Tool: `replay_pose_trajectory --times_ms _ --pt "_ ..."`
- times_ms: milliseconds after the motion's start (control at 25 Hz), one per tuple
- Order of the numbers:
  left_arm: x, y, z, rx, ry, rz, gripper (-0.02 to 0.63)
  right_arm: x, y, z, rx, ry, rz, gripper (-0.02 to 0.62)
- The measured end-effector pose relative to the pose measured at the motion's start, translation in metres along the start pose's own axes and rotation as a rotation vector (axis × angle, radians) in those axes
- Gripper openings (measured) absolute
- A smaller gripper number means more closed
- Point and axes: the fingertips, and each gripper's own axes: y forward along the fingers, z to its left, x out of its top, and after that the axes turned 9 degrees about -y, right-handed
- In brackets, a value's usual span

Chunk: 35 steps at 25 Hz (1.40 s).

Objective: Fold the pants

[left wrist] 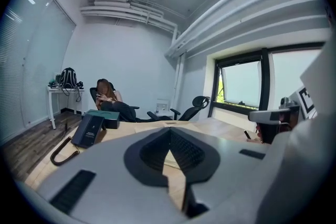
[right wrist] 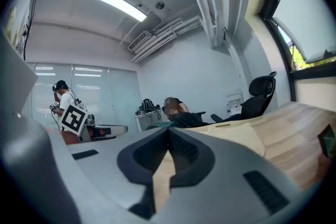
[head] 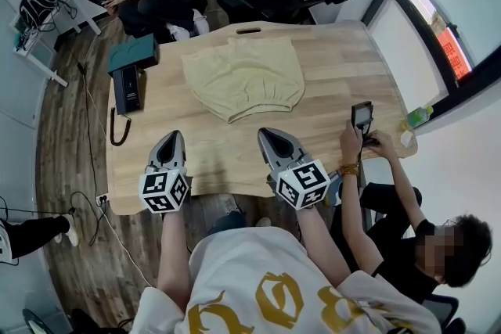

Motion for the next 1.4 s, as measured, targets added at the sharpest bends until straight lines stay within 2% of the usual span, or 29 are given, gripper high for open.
replay_pose_trajectory --times_ms 440,800,1080,1400 --pt "0.016 0.091 0.045 -0.067 -0.003 0.036 0.008 -0.015 0.083 -0.037 -0.12 -0.021 0.111 0.006" --pt "0.004 0.138 0.058 -0.149 0.002 0.095 0.008 -0.034 0.104 -0.05 -0.235 -0.043 0.188 0.006" --pt "-0.005 0.162 0.056 -0.17 0.007 0.133 0.008 -0.05 0.121 -0.056 -0.225 -0.007 0.229 0.006" --pt "-0.02 0.176 0.064 -0.143 0.003 0.165 0.008 -0.067 0.135 -0.059 -0.177 -0.004 0.265 0.006"
